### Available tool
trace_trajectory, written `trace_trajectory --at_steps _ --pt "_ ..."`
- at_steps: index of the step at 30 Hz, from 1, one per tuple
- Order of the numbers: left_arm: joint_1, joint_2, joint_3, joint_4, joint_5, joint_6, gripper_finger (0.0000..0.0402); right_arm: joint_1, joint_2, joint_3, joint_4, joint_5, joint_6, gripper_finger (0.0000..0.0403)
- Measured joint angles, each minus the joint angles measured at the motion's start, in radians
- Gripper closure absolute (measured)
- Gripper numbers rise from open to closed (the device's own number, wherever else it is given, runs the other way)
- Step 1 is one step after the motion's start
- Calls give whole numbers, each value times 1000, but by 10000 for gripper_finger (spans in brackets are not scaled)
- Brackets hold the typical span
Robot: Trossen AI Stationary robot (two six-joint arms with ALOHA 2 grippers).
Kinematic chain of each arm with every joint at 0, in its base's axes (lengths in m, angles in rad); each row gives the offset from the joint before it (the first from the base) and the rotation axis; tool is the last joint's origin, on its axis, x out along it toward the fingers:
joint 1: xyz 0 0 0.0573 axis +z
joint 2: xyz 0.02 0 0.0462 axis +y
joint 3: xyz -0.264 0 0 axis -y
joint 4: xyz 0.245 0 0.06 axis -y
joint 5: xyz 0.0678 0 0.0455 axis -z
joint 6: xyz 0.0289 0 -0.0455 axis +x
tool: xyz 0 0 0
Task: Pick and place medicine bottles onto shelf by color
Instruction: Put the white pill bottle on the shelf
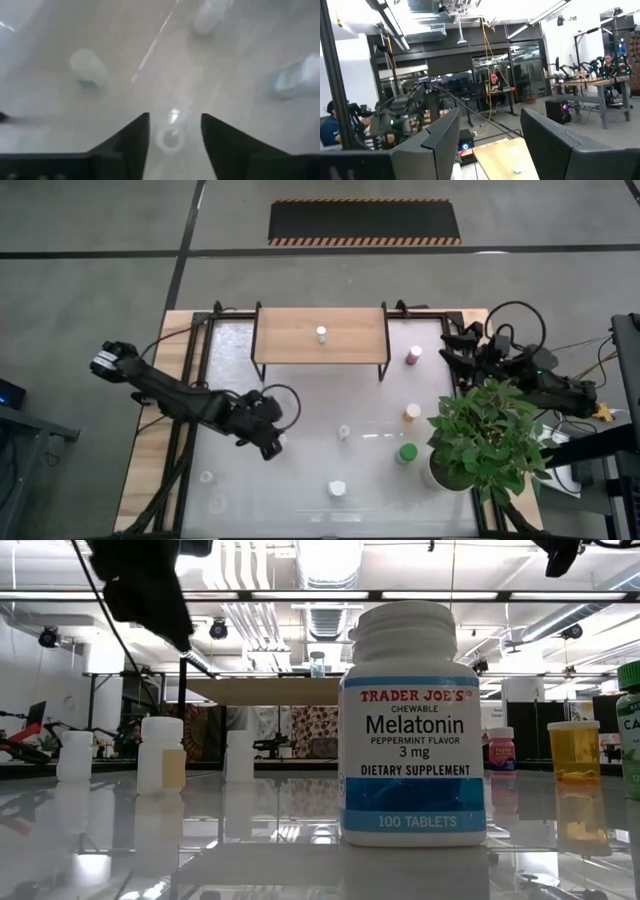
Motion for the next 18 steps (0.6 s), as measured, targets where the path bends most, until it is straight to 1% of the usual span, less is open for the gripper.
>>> trace_trajectory --at_steps 3,5,8,11,16,18 --pt "-2 52 -1 6 -8 122 180 0 -2 -4 7 0 1 202" --pt "-3 86 -2 -4 -1 159 158 0 -3 -5 0 0 1 202" --pt "-3 127 2 -21 6 172 135 0 -4 -5 0 0 1 202" --pt "-3 162 -2 -28 20 185 126 0 -2 -5 -1 0 -1 202" --pt "-3 197 -2 -19 87 187 125 0 -3 -5 -3 0 -1 202" --pt "-3 213 -3 -28 97 187 125 0 -2 -5 -4 0 -1 202"
